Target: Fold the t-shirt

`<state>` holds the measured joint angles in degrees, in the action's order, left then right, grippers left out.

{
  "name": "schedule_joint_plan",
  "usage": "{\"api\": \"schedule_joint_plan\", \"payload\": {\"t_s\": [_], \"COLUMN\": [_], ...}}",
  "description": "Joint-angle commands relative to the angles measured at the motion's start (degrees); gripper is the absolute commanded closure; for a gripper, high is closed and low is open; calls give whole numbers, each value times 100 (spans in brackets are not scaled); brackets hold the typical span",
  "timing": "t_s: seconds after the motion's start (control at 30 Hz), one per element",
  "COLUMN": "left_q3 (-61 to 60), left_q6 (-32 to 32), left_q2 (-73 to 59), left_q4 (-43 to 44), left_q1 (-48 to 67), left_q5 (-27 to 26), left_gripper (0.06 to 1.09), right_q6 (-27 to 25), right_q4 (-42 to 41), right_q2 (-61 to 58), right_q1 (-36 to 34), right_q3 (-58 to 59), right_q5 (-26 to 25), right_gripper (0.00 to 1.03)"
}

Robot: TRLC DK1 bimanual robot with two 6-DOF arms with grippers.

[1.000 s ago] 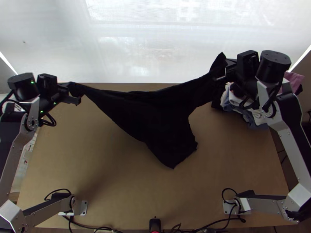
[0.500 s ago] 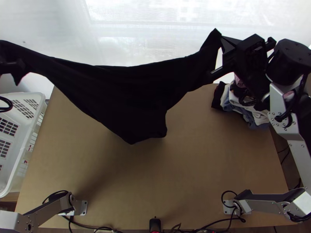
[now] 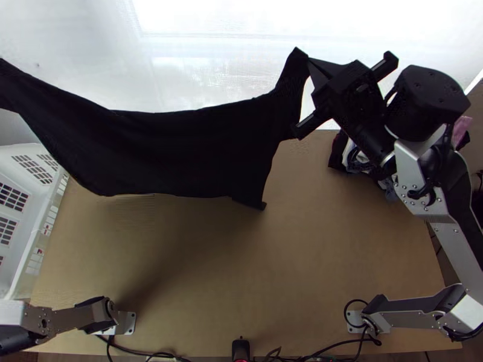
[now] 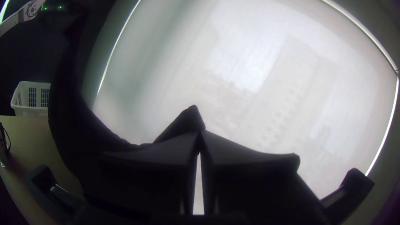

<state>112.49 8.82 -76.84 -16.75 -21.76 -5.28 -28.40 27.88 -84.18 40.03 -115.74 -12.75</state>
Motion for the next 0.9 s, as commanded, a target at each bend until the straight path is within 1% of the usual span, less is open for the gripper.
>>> {"api": "schedule_joint_plan", "payload": {"t_s": [0.0,0.1,0.2,0.37,0.5,0.57,0.67,0.77,0.8,0.87], "left_q3": [160,195,397,1135,1786,1838,1803,1601,1557,1495], "left_q6": [164,94,-3,-126,-144,-223,-363,-574,-583,-583], "left_q2": [-965,-1413,-1887,-2775,-3320,-3452,-3637,-3856,-3979,-4243], "left_q4": [427,673,849,990,1086,1271,1420,1807,1895,2001], "left_q1": [603,954,1209,1508,1780,1991,2360,2642,2703,2800], "left_q5": [203,396,598,818,976,1064,1064,1064,1064,1073], "left_gripper": [105,105,105,105,105,105,105,105,105,105], "right_q6": [1,-7,-25,-218,-535,-605,-719,-877,-1036,-1159], "right_q4": [-37,-160,-265,-951,-1935,-2217,-2594,-3394,-3596,-3895], "right_q2": [315,455,455,253,288,341,534,930,1053,1281], "right_q1": [-224,-382,-558,-1041,-1463,-1665,-1946,-2131,-2149,-2228], "right_q3": [869,1265,1318,1458,1854,2082,2733,3796,4156,4842], "right_q5": [-69,-69,-69,-69,-87,-122,-122,-131,-131,-175], "right_gripper": [100,100,100,100,100,100,100,100,100,100]}}
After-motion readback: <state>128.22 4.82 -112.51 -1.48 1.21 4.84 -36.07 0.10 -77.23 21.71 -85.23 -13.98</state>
